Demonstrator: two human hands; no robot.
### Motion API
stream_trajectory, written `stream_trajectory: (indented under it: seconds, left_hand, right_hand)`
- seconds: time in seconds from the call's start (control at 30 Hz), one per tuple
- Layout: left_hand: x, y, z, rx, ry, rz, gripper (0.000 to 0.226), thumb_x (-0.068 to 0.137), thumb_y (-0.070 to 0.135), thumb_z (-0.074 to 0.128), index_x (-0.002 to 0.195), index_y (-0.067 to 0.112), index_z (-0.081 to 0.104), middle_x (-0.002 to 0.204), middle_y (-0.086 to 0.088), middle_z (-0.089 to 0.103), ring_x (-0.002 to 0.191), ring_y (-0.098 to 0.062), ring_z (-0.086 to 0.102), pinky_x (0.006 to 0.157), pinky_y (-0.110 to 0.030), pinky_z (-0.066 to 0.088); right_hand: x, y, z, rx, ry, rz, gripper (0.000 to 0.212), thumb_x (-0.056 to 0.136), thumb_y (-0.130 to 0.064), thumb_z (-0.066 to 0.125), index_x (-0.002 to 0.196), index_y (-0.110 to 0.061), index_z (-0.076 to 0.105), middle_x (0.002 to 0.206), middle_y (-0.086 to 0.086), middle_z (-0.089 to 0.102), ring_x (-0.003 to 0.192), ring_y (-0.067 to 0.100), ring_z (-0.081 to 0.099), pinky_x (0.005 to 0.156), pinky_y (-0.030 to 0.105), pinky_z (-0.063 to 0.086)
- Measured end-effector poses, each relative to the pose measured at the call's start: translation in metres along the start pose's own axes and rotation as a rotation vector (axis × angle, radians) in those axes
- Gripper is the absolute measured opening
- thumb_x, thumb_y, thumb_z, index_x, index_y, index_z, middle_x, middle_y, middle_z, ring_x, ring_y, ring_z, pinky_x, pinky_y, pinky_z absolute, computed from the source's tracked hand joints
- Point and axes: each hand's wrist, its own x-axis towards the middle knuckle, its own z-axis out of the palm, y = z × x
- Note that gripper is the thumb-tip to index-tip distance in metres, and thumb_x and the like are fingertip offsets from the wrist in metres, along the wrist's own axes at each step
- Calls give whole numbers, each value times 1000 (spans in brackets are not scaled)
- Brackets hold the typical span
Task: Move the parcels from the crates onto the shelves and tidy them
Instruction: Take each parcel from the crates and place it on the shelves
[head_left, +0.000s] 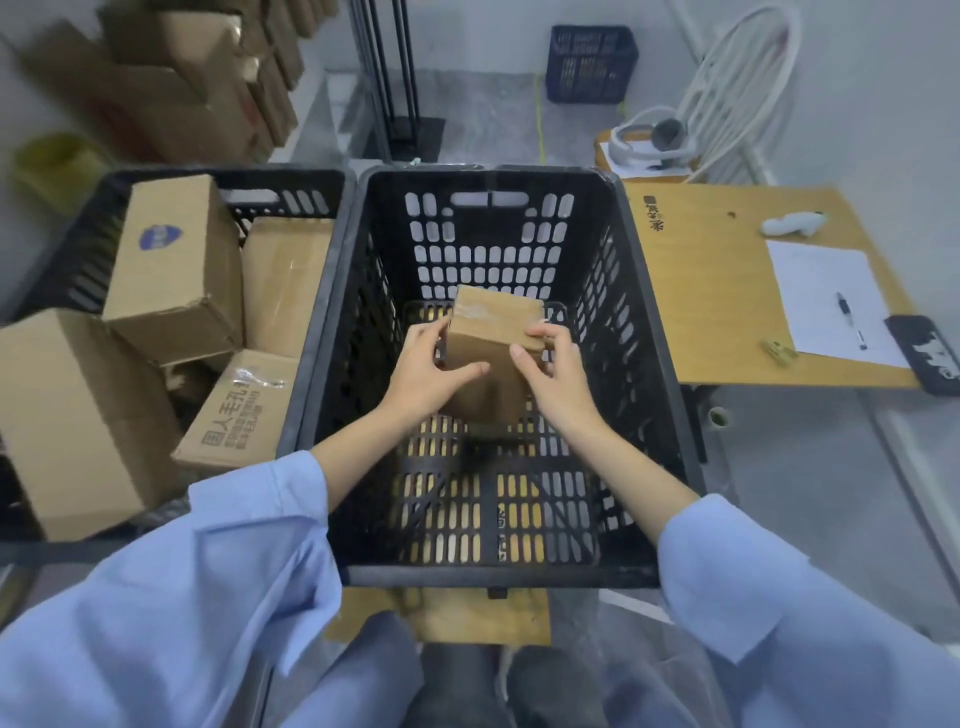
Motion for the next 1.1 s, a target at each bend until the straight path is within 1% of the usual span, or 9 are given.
stream_trajectory:
  seconds: [0.07,0.17,0.33,0.47,0.6,0.67,0.8,0.93,1.1]
  left_hand:
    - [-3,9,-5,-43,30,34,73,81,28,79,143,17,42,128,1,40,117,-9,46,100,-24,42]
    - [-11,23,-14,-98,66,72,64,83,29,77,137,21,45,128,0,42,117,-10,48,97,-22,45]
    - [-31,48,-32,-158,116,133,49,85,26,74,125,25,45,133,1,47,115,-1,49,91,-13,43]
    - [-50,62,-41,-213,109,128,58,83,20,76,129,23,42,136,5,48,103,12,49,81,-9,41]
    - [-65,77,-46,-191,83,160,77,77,13,80,139,26,36,135,8,45,115,-5,52,94,-22,47]
    - [-75,84,-44,-147,87,178,86,77,10,80,144,30,32,137,9,39,122,-11,48,94,-20,44]
    - [-95,96,-40,-105,188,215,91,78,10,80,151,28,28,135,6,33,126,-9,39,104,-24,37]
    - [-115,100,-46,-149,287,266,80,78,10,80,141,35,38,133,7,40,129,-12,43,110,-29,38]
    - [-143,107,-53,-136,431,235,72,80,16,79,139,32,43,136,14,51,122,-3,46,93,-16,38]
  right_hand:
    - [-1,-7,-2,2,18,-64,26,98,-24,58,121,-20,47,127,0,44,112,7,48,105,42,43]
    - [-5,-22,-8,15,20,-113,30,96,-22,61,118,-24,41,126,2,44,116,16,52,99,40,49]
    - [-19,-45,-24,89,-39,-147,63,91,-13,67,139,-21,28,127,-1,42,101,0,54,75,9,50]
    - [-30,-60,-34,48,-86,-209,81,87,-14,73,150,-25,23,146,2,33,117,13,50,89,18,45]
    - [-40,-70,-49,49,-189,-234,89,85,-7,74,153,-29,20,154,1,33,127,13,42,101,30,43]
    - [-44,-74,-56,38,-215,-255,89,86,-6,72,154,-27,20,154,1,34,133,14,40,106,33,42]
    - [-51,-85,-66,51,-260,-277,82,91,-8,66,156,-24,19,153,-2,33,125,7,39,98,27,41]
    - [-56,-96,-65,21,-306,-351,73,89,-6,68,149,-28,34,147,-3,40,134,17,42,110,47,42]
    - [-66,-113,-56,98,-391,-394,69,88,1,67,142,-26,35,153,-1,37,138,18,39,107,33,39]
